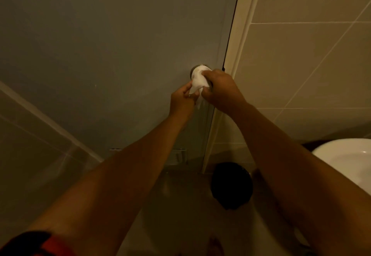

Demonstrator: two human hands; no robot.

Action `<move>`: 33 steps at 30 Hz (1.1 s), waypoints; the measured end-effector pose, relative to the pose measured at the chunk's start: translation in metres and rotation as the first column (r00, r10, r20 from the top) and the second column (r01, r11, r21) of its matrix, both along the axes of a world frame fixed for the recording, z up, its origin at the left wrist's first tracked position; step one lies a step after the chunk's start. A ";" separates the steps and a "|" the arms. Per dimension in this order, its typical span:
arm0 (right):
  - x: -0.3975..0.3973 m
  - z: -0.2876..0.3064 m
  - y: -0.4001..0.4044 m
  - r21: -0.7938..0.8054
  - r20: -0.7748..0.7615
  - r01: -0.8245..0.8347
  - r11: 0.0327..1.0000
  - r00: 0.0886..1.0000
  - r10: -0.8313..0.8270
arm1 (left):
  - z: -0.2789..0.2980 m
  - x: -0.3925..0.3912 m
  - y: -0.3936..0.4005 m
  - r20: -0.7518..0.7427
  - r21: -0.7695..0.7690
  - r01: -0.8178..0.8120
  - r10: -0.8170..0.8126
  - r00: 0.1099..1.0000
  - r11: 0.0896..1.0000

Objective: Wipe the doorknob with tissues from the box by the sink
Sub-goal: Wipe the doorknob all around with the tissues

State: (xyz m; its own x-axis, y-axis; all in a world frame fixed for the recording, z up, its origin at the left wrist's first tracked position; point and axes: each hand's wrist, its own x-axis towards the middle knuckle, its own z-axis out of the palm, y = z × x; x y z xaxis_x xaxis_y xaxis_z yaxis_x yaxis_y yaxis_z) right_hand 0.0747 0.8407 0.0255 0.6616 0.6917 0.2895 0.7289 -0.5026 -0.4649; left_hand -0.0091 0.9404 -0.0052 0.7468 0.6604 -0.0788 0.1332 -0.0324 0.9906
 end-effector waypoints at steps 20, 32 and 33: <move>-0.013 -0.018 -0.003 0.351 -0.687 0.259 0.900 0.725 0.059 | 0.015 0.005 0.026 -0.087 0.657 0.183 -0.167 0.982 0.732; -0.024 -0.016 0.024 0.337 -0.912 0.548 0.766 0.391 0.122 | 0.017 0.002 0.015 -0.060 0.700 0.079 -0.052 0.997 0.710; -0.026 -0.019 0.025 0.371 -0.926 0.588 0.718 0.286 0.245 | 0.020 0.003 0.017 -0.070 0.707 0.089 -0.056 0.996 0.701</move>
